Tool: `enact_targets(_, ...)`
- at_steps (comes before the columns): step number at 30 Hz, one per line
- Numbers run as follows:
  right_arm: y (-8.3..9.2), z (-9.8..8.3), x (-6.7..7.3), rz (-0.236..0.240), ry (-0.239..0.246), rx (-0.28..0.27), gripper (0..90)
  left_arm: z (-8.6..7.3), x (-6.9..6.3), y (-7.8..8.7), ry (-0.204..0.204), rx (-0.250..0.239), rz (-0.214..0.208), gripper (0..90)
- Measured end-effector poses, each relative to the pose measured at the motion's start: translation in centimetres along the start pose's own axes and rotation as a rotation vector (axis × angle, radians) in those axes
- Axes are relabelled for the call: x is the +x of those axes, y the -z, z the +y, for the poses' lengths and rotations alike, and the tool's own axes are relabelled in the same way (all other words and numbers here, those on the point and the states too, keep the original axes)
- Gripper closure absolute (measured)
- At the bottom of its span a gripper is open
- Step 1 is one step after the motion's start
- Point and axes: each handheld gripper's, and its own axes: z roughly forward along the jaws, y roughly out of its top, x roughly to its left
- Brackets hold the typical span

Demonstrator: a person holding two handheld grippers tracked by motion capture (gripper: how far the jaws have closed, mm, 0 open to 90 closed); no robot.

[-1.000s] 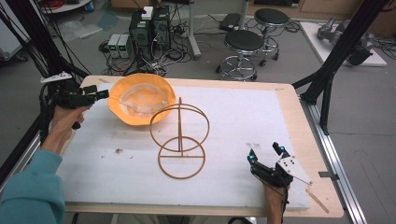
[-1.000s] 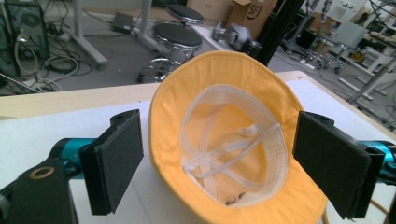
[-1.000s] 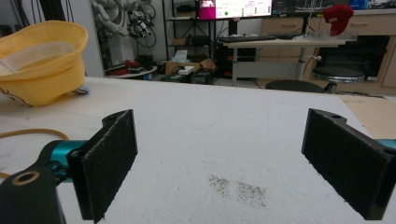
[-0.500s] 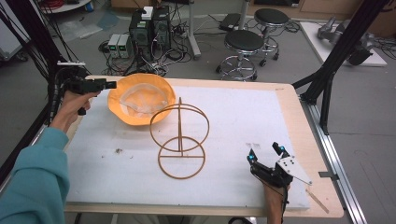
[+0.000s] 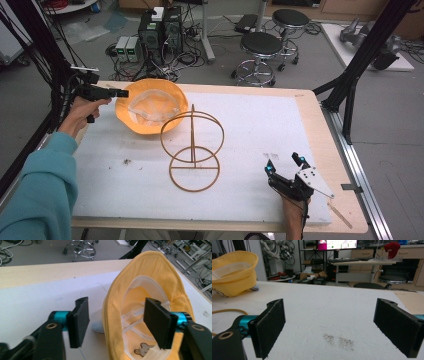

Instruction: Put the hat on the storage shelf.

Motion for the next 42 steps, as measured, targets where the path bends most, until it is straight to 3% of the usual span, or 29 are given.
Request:
enact_targets(3,0.0,0.0,0.0,0.0,0.003,-0.002,9.3,-0.1,0.1,-0.2,0.004,0.016,-0.001,46.3)
enact_targets(9,0.0,0.0,0.0,-0.002,-0.001,0.002,9.3,-0.1,0.0,0.0,-0.027,0.028,-0.057,83.5)
enact_targets(20,0.0,0.0,0.0,0.0,-0.002,0.0,9.3,0.2,-1.1,0.2,-0.053,0.007,-0.061,86.4)
enact_targets(23,0.0,0.0,0.0,0.0,-0.001,-0.001,9.3,0.3,-1.4,0.3,-0.054,-0.021,-0.06,86.5)
enact_targets(25,0.0,0.0,0.0,0.0,-0.002,-0.001,9.3,0.8,-1.7,0.6,-0.067,-0.06,-0.054,86.6)
enact_targets(29,0.0,0.0,0.0,-0.001,-0.003,-0.001,9.3,1.6,-2.3,1.1,-0.099,-0.088,-0.031,86.6)
enact_targets(31,0.0,0.0,0.0,-0.001,-0.004,-0.001,9.3,2.4,-3.3,1.7,-0.152,-0.127,0.011,86.7)
enact_targets(37,0.0,0.0,0.0,-0.002,0.0,-0.001,9.3,3.2,-4.2,2.3,-0.216,-0.168,0.067,86.7)
enact_targets(42,0.0,0.0,0.0,-0.001,-0.002,-0.005,9.3,3.8,-4.8,2.8,-0.306,-0.214,0.141,86.8)
